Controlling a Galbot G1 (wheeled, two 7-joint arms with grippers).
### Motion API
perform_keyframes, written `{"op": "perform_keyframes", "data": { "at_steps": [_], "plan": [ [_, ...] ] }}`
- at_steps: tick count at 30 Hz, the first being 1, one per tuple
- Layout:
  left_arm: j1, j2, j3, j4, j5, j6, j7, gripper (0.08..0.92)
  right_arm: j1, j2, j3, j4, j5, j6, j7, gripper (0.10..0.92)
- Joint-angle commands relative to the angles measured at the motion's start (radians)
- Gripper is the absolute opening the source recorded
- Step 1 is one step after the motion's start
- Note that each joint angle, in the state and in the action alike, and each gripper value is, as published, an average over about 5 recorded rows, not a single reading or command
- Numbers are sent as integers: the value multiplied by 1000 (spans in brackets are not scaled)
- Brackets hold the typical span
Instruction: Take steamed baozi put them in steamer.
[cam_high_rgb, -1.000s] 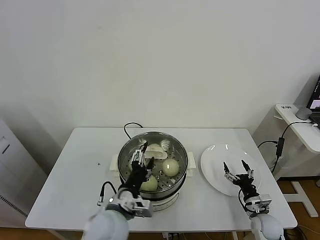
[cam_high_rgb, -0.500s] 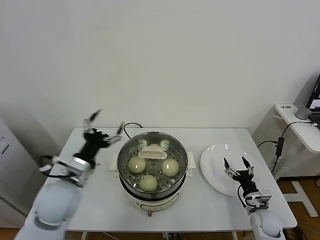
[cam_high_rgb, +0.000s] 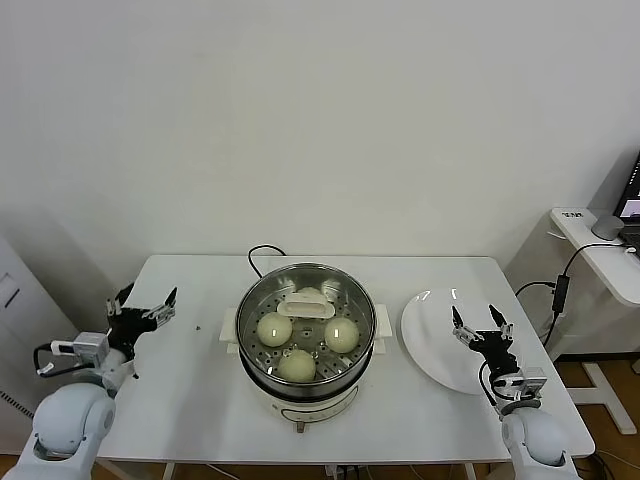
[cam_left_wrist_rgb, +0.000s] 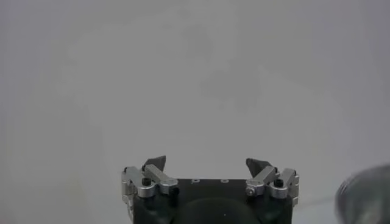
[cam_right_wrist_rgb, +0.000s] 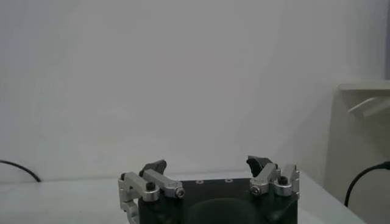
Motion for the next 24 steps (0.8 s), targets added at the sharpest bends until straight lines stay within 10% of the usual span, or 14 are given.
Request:
{"op": "perform_keyframes", "data": {
  "at_steps": [1,24],
  "plan": [
    [39,-22,-7,153,-44,-23,-17,823,-29,-36,-1,106,31,-138,60,823],
    [20,-40,5,144,-41,4,-27,823,-92,-60,13,165,64,-191,51,823]
  ]
}}
